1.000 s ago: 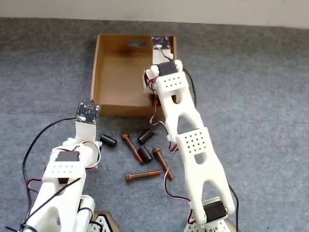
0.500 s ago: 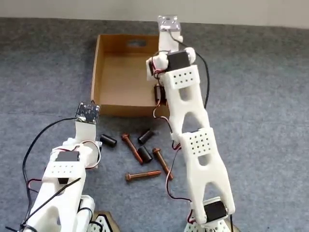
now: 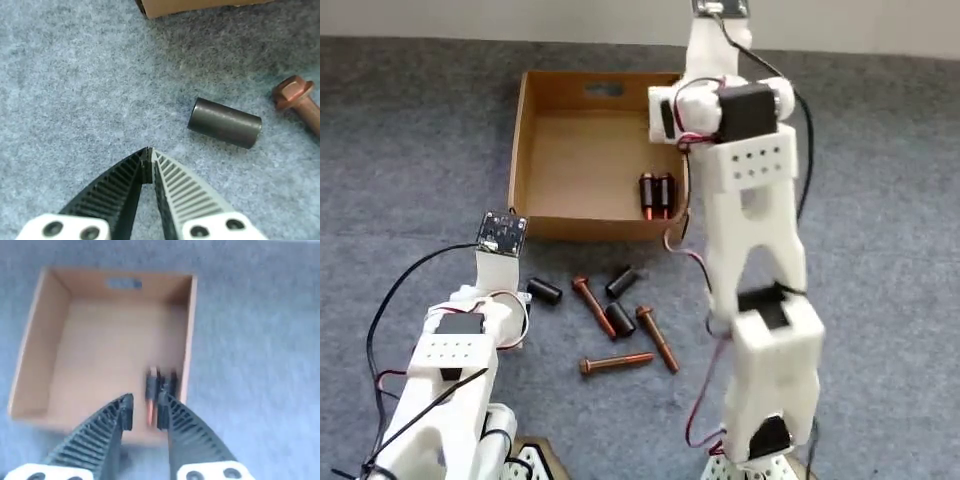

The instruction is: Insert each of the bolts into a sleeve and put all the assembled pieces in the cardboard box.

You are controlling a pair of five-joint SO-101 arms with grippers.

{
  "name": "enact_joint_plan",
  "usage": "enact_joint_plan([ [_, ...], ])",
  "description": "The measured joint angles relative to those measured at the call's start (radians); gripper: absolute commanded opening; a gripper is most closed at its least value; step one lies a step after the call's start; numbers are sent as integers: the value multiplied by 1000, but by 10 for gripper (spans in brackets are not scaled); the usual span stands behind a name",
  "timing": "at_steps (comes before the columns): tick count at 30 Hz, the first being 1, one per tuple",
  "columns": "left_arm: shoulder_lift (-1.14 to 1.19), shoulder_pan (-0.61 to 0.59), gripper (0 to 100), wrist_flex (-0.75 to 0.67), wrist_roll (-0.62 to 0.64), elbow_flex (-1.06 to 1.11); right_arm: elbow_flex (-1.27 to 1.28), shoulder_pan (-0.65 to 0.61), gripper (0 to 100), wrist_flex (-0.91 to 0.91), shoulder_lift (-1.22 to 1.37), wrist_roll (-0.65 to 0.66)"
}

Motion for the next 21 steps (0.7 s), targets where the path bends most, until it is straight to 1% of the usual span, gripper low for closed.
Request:
enact_joint_plan([
  [2, 0, 0, 10, 0, 0, 0, 249, -23, 87, -17, -153, 34],
  [4, 0, 0, 10, 0, 0, 0, 496, -54, 87, -86, -298, 52],
  [8, 0, -51, 10, 0, 0, 0, 987, -103, 87, -295, -592, 63],
  [11, 0, -101, 10, -34, 6, 0, 1330, -175, 88, -459, -799, 68],
  [13, 0, -153, 10, -60, 58, 0, 1524, -239, 88, -552, -905, 75],
  [15, 0, -224, 10, -92, 130, 0, 1671, -313, 90, -632, -954, 101],
  [17, 0, -308, 10, -130, 210, 0, 1765, -379, 90, -707, -962, 118],
  [21, 0, -459, 13, -183, 338, 0, 1821, -463, 90, -839, -918, 126],
])
